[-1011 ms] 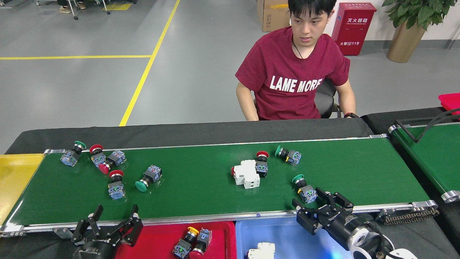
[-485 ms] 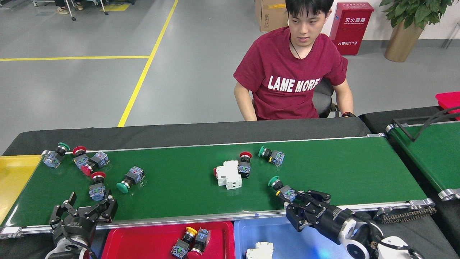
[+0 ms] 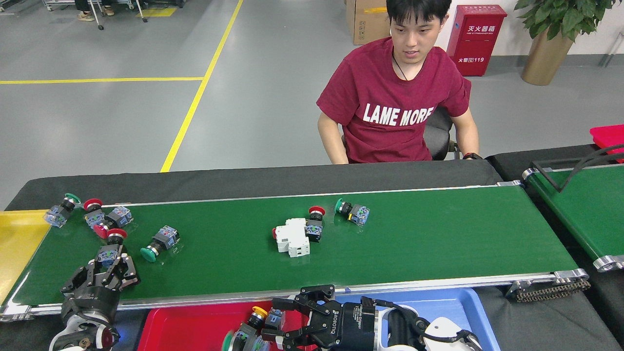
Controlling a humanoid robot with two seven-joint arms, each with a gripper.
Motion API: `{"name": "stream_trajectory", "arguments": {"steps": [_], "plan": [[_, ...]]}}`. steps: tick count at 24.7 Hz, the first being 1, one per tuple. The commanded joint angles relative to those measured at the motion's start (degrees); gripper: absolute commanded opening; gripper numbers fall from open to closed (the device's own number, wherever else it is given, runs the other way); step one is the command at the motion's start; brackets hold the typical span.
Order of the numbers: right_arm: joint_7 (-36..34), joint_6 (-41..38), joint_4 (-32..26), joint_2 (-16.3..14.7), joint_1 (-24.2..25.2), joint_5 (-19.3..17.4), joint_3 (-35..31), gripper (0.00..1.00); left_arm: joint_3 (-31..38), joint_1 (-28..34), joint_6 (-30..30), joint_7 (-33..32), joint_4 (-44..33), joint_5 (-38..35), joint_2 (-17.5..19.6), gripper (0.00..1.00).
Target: Pick switch part from conveyor to tray
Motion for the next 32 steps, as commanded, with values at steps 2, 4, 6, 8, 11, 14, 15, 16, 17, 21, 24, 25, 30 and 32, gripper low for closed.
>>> {"name": "stream_trajectory", "arguments": {"steps": [2,4,6,8,11,14,15,16,17,21,24,25,30,32], "plan": [[-0.1,0.0,0.9,-4.0,0.0,-2.1,-6.7,0.98,0.6,7.1,-16.5,0.7,-11.1,1.4,1.6,0.08],[-0.1,0.1,1.2,-5.8,1.7,-2.5,-11.6,0.98,1.1,15.0,-29.8,0.7,-18.8,4.0,2.4,0.12],[-0.1,0.3,1.6,-6.8,3.6,-2.4,-17.4,0.98,2.3,22.2,-32.5,0.6,-24.1,7.9,2.0,0.18],[-0.1,0.3,1.8,-7.6,7.6,-2.4,-25.7,0.97,2.4,27.8,-32.5,0.3,-27.6,9.3,1.3,0.53],[-0.2,3.1,1.8,-9.1,13.5,-1.7,-36.2,0.96,2.8,28.8,-32.5,0.2,-28.1,9.3,-2.9,1.0],[-6.0,11.3,1.9,-10.3,17.0,0.8,-41.1,0.95,3.2,28.6,-32.5,0.2,-27.7,9.4,-4.2,1.0],[-10.5,14.4,1.9,-11.4,18.3,2.2,-41.8,0.95,4.0,28.6,-32.5,0.3,-27.5,9.4,-4.3,1.0],[-14.5,17.6,1.9,-12.3,19.2,3.2,-41.8,0.95,5.1,28.5,-32.5,0.3,-27.4,9.4,-4.8,1.0],[-17.9,22.1,1.8,-12.9,19.8,3.8,-41.7,0.96,6.6,28.5,-32.5,0.3,-27.5,9.4,-5.2,1.0],[-27.2,35.4,1.3,-13.4,22.6,4.1,-40.5,0.96,8.7,23.2,-18.5,0.7,-27.0,3.3,-5.3,1.0],[-28.5,38.3,0.7,-13.5,23.5,4.1,-38.1,0.97,9.5,22.0,-13.0,4.1,-25.8,0.8,-3.8,1.0],[-28.5,38.3,0.3,-13.4,23.6,4.1,-37.2,0.97,9.8,22.1,-13.1,4.3,-25.4,0.8,-2.7,1.0],[-25.7,38.3,-0.4,-13.3,23.4,4.1,-35.0,0.97,9.8,20.3,-13.1,4.3,-21.2,0.9,-0.7,1.0],[-22.5,38.3,-1.9,-12.7,23.3,4.7,-35.0,0.97,9.9,18.7,-13.1,4.0,-18.8,1.0,0.7,1.0]]}}
